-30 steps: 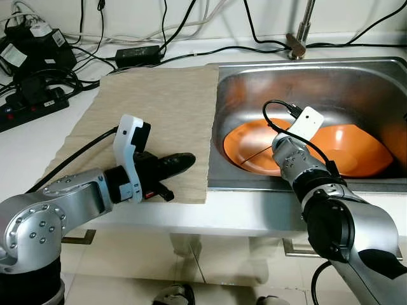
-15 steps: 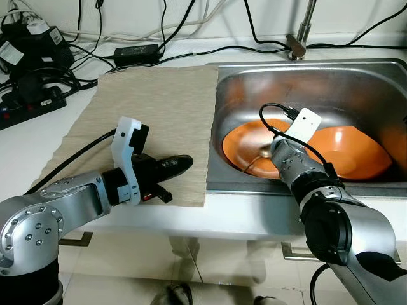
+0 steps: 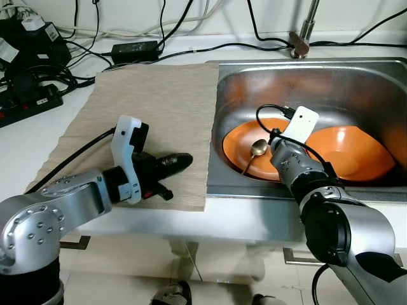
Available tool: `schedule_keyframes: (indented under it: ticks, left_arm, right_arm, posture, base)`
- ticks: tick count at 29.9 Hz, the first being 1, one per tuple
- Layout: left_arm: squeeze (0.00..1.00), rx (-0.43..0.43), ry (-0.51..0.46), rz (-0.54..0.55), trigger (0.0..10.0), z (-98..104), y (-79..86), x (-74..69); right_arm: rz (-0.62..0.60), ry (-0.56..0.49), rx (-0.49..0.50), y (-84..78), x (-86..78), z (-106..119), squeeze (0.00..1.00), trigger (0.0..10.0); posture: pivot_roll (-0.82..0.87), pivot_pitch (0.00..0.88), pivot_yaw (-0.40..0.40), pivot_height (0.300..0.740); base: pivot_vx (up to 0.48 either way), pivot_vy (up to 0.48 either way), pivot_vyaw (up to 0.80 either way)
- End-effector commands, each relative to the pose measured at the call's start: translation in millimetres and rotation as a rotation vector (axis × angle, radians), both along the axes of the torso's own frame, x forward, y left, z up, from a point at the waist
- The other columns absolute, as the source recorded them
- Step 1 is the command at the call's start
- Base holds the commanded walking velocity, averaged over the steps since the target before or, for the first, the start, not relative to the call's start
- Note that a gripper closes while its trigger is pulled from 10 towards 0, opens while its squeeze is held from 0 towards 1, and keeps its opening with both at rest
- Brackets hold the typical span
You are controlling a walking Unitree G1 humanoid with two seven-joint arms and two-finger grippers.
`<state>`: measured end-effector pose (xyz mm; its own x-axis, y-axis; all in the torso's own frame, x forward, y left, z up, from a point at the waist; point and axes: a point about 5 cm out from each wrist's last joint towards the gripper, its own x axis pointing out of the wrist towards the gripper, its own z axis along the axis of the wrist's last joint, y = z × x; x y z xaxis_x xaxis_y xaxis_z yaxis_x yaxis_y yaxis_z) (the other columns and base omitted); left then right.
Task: Kitchen organization
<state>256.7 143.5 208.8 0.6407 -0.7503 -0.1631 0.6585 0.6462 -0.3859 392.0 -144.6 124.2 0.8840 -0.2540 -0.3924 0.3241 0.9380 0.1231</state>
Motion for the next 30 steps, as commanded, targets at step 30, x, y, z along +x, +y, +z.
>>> schedule_keyframes:
  ticks: [30]
  left_arm:
    - [0.00, 0.134, -0.223, 0.689, 10.0, -40, 38.5, 80.1]
  right_arm:
    - [0.309, -0.464, -0.228, 33.8, 6.1, 65, 0.00, 10.0]
  posture:
    - [-0.03, 0.000, 0.048, 0.740]
  base:
    - [0.000, 0.000, 0.00]
